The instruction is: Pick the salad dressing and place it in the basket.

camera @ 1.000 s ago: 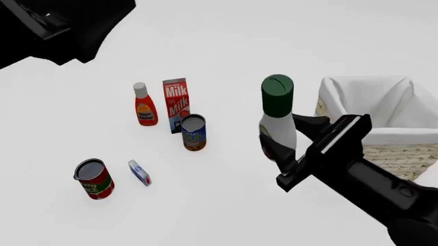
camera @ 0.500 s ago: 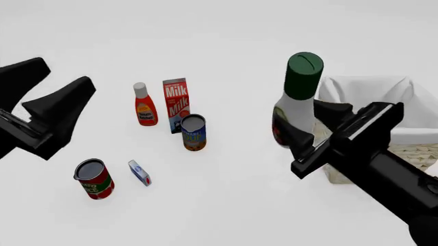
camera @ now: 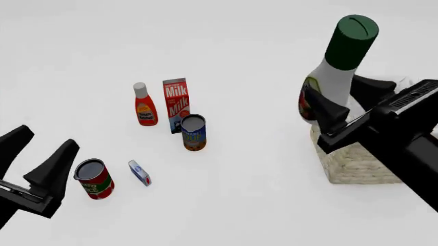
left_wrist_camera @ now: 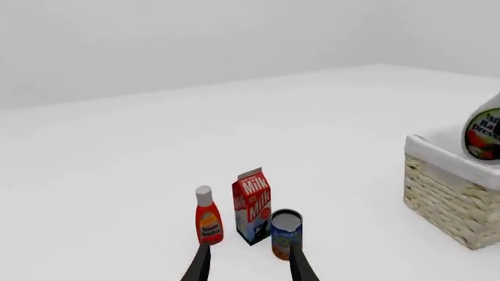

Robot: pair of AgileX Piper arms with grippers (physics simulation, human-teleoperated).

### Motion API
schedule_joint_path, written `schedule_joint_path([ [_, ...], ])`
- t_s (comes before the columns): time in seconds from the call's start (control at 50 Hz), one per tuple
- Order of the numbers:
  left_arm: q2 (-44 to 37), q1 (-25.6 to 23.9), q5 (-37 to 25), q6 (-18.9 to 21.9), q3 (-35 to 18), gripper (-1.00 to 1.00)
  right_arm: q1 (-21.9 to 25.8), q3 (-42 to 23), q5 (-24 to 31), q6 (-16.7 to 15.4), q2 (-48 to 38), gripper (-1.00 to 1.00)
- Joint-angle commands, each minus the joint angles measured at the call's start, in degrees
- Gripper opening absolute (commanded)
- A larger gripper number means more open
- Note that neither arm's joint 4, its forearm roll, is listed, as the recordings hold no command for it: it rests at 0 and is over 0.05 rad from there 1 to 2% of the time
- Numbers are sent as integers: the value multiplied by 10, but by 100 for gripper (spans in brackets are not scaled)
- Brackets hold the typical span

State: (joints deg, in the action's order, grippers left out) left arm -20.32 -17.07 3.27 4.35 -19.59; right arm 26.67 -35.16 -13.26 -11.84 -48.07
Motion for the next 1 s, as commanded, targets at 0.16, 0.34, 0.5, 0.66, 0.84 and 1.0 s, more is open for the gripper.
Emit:
schedule_joint_path([
  [0.16, 121, 67, 9, -16, 106, 100, -66, -29, 14, 17, 31, -100],
  [0.34, 188, 77, -1, -19, 155, 100, -100, -38, 10, 26, 35, -100],
  [0.5, 203, 94, 14, -9, 184, 100, -134, -42, 4, 28, 31, -100],
  [0.66, 203, 108, 25, -4, 194, 100, -171, -48, -5, 33, 20, -100],
  [0.84, 203, 116, 21, 3, 195, 100, -210, -58, -13, 37, 1, -100],
  [1.0, 203, 125, 16, -2, 196, 100, -247, -68, -22, 40, -29, -100],
])
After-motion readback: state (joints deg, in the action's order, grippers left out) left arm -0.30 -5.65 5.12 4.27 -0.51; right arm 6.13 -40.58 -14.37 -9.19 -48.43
